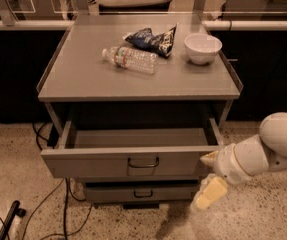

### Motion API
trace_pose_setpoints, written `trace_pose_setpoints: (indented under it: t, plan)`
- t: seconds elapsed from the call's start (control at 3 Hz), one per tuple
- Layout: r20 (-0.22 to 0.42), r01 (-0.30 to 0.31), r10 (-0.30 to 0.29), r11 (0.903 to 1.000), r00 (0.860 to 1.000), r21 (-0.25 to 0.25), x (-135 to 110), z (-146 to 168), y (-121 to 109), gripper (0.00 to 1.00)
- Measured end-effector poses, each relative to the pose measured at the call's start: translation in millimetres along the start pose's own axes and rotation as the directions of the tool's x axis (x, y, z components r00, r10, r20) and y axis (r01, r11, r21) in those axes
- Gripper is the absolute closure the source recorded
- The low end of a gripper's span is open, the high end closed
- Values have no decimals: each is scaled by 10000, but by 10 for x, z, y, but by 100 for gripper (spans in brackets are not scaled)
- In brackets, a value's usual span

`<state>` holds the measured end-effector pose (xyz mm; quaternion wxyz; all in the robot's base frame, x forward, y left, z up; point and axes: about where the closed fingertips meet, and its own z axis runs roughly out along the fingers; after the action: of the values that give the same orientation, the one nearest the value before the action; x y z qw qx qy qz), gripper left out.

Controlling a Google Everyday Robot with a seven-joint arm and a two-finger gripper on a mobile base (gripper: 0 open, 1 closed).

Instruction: Close top drawer

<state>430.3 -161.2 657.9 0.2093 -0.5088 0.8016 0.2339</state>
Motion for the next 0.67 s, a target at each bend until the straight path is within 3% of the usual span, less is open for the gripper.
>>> trace_pose_setpoints:
  t: [0.33,0.67]
  plan:
    - [3,44,-44,10000,10000,26,-26,3,-23,27]
    - [27,701,-703,9966,9975,427,-632,155,-579,50]
